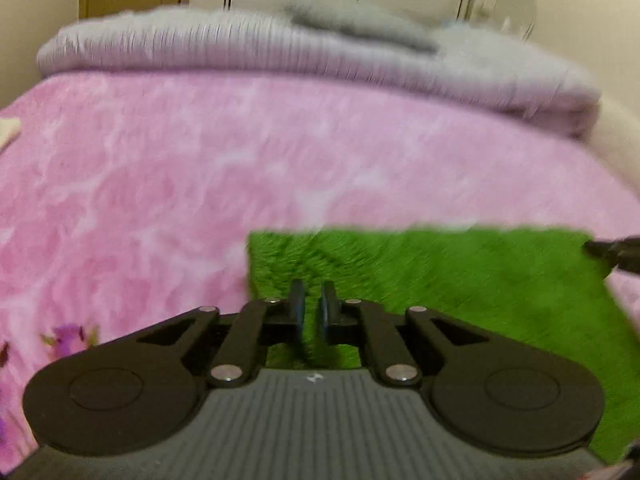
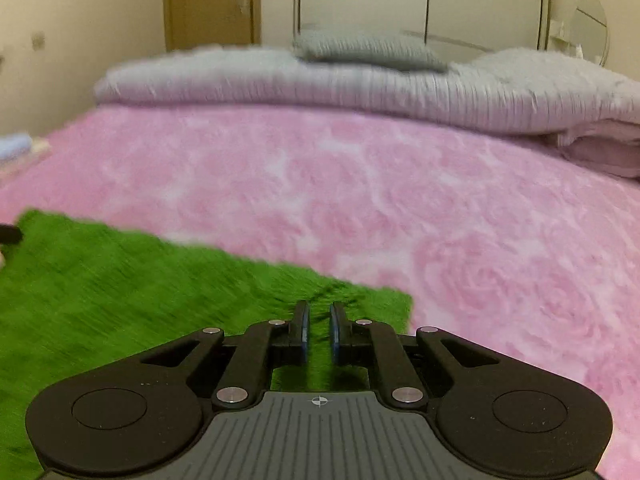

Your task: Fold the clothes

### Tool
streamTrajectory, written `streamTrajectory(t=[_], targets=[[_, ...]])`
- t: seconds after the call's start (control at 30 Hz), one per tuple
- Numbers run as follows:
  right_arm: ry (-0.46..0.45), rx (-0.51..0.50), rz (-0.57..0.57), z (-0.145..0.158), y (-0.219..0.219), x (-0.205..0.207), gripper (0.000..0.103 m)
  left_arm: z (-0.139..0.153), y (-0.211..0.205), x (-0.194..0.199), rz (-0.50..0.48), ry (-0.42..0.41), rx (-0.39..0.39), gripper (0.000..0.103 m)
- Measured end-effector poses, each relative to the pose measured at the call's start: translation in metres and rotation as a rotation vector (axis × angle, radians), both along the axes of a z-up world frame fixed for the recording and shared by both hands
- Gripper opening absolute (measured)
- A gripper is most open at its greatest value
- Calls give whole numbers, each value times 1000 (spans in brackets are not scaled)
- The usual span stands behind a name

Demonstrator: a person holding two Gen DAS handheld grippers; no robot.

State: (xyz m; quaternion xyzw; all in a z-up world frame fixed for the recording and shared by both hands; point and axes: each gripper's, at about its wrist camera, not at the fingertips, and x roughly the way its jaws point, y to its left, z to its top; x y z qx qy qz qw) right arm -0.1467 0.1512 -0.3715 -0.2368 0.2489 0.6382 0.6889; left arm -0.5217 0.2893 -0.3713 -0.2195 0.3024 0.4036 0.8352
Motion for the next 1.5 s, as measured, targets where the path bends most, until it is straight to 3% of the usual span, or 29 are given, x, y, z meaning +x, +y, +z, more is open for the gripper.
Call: streamTrajectory(t=[0.1,0.17,0.23,0.33,0.47,0.57,0.67,0.73,0.77,0.83,0.9,0.97,1.0,1.13,1.23,1.3,1.33,1.5], targets=[[47,30,-10,-13,-11,21,9,-13,1,-9,29,-59,-21,9],[119,20,-54,-9,-16,35,9,-9,2,-9,28,-48,-30,8],[214,-4,-109,0,-16,49,9,2,5,-11,43,-72,-50,8],[250,24,-143,23,-12,52,9,24,7,-13,53,-139,-54,8],[228,64,-55,43,12,27,9,36,15,8,-6,-194,-69,8],[157,37,70,41,34,-15,9,31,11,46,-120,-129,-75,8],[91,7,201,33,46,-59,9,25,-5,84,-224,-83,-23,9],[34,-28,224,19,54,-75,9,14,-12,100,-246,-28,17,14],[-2,-52,216,9,58,-76,9,5,-12,106,-241,22,30,13],[-17,-46,208,-5,56,-70,9,-11,-7,102,-225,29,24,13],[23,-35,194,-6,50,-55,9,-11,0,86,-189,-28,-32,12],[58,-47,145,0,45,-35,9,-2,3,75,-159,6,-12,2],[70,-47,114,5,41,-24,9,3,4,69,-140,28,6,2],[86,12,12,19,25,8,9,19,18,38,-71,-24,48,5],[63,-46,-46,0,23,28,9,-1,34,22,-9,11,6,3],[90,-9,-50,-9,14,37,9,-13,40,11,14,-21,-33,3],[102,-17,-73,-5,12,38,9,-14,40,6,27,-50,-44,3],[116,-10,-181,30,-12,33,9,16,15,7,34,35,7,3]])
